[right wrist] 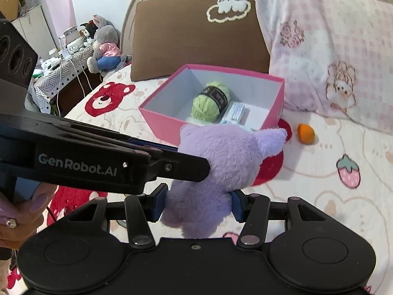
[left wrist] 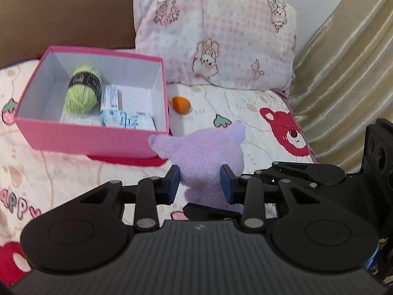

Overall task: Organize objects
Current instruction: 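Carry the purple plush toy with the right tool over the pink box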

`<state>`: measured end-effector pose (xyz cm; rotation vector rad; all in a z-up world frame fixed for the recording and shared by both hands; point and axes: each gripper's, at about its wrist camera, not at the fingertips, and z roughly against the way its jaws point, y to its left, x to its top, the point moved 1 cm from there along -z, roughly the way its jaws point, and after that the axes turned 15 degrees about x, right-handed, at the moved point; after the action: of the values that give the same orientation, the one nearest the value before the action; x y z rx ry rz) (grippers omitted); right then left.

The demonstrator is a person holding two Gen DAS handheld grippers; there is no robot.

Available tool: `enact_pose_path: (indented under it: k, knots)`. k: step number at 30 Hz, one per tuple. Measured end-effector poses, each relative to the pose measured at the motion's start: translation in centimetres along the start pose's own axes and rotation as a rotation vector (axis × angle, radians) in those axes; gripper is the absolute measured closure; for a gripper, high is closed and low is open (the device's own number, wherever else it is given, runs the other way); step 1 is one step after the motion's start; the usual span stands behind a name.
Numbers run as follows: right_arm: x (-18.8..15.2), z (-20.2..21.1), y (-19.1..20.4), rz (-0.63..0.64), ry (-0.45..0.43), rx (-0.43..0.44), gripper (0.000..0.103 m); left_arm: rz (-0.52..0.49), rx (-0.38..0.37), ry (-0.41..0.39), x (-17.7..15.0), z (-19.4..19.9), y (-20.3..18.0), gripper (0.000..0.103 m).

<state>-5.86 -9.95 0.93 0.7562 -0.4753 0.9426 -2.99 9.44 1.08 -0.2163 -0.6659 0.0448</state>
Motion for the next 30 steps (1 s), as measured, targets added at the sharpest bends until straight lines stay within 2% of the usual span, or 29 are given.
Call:
enact_pose_path:
  k: [9,17,22,24,25,27,30]
  knots:
    - [3.5,-0.5,0.8,0.067,-0.027,-0.008,0.045,-0.012,0.036,-0.036,3.3,1.1,1.0,0.068]
    - [7.4,-2.3,-0.3,0.071,-0.078,0.029,0.046,0.038,0.077,-0.023,7.7,-0.5,2.8,0.069]
    - [10.3,-4.6,-3.1,0.009,-0.070,0.078,0.052,0.062,0.099,0.005,10.5,-3.6,4.8,0.070]
    - [11.0,-5.6,-3.6,0.001,-0.060,0.098,0.055,0.083,0.057,0.059,11.3,-5.8,5.3,0.070]
    - [11.5,-6.2,-3.9,-0.009,-0.044,0.101,0.055,0.101,0.060,0.067,11.5,-6.8,5.5,0.069]
    - [12.1,-7.6,-4.3,0.017,-0.012,0.034,0.055,0.079,0.061,0.052,12.1,-8.4,5.6,0.071]
    - [12.5,-9.5,-5.8,0.000,0.014,0.020,0.056,0.112,0.052,0.078,12.7,-11.0,6.4,0.074]
